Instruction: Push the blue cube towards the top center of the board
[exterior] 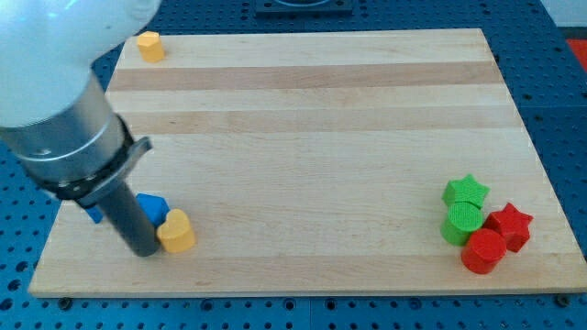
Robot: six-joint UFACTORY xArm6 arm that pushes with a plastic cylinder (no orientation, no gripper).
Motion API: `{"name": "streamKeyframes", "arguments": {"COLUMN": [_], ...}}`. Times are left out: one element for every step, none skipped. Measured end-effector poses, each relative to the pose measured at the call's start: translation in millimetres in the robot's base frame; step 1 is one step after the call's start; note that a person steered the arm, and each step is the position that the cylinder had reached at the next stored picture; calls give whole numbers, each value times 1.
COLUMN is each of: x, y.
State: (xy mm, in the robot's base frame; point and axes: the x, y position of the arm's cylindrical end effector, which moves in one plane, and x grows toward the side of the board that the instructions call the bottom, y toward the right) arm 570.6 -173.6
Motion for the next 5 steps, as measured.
{"name": "streamKeyframes", "arguments": {"x": [-50,-97,-116,-99,-58], "y": [0,-6,-11,-6,-4]}}
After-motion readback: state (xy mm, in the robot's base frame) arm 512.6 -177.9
